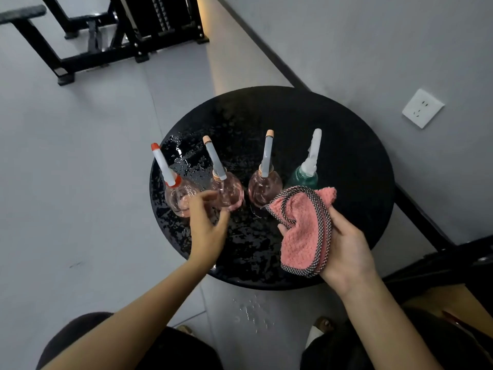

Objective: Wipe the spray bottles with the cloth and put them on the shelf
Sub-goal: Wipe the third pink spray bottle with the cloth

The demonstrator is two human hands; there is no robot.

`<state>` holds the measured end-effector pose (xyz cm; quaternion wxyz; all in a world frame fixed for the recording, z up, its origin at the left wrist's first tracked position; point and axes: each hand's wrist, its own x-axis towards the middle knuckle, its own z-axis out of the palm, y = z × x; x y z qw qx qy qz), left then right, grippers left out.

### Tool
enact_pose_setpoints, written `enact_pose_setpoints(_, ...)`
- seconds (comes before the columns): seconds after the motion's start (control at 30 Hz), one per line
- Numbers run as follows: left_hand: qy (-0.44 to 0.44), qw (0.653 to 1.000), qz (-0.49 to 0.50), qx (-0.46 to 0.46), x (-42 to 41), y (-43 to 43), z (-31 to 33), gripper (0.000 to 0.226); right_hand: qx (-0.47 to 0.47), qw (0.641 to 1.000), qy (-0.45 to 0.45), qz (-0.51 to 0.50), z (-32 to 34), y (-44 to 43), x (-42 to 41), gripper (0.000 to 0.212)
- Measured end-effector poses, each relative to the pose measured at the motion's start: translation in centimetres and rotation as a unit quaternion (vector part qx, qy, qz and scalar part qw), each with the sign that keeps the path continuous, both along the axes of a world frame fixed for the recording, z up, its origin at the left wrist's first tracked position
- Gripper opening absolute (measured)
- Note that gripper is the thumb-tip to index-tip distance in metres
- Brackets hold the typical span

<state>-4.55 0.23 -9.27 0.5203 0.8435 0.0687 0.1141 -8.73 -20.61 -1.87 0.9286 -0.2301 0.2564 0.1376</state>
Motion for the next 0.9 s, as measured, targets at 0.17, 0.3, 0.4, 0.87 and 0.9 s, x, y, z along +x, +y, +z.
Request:
enact_pose_setpoints(0.17, 0.017, 0.994, -0.106, 0.029, 0.3, -3.2, 1.4, 0.036, 0.009, 1.000, -0.008, -0.008, 0.3, -0.6, -0.4, 0.043)
enact_pose_setpoints(0.3, 0.074, 0.982, -0.154, 0.081, 4.1, -5.1, 0.9, 0.069, 0.011, 1.000, -0.016, -0.013, 0.5, -1.1, -0.7, 0.042)
enact_pose_setpoints(0.4, 0.113, 0.976, -0.170, 0.074, 6.8, -5.5, -0.9, 0.092, 0.014, 1.000, -0.016, -0.015, 0.5, -1.6, -0.7, 0.042)
enact_pose_setpoints(0.87, 0.112, 0.965, -0.207, 0.119, 8.0, -4.7, -4.4, 0.097, 0.024, 0.999, -0.028, -0.010, 0.0, -1.8, -0.1, 0.043)
enact_pose_setpoints(0.9, 0.122, 0.963, -0.206, 0.122, 7.7, -4.7, -4.3, 0.097, 0.022, 0.999, -0.030, -0.009, 0.0, -1.8, -0.1, 0.043)
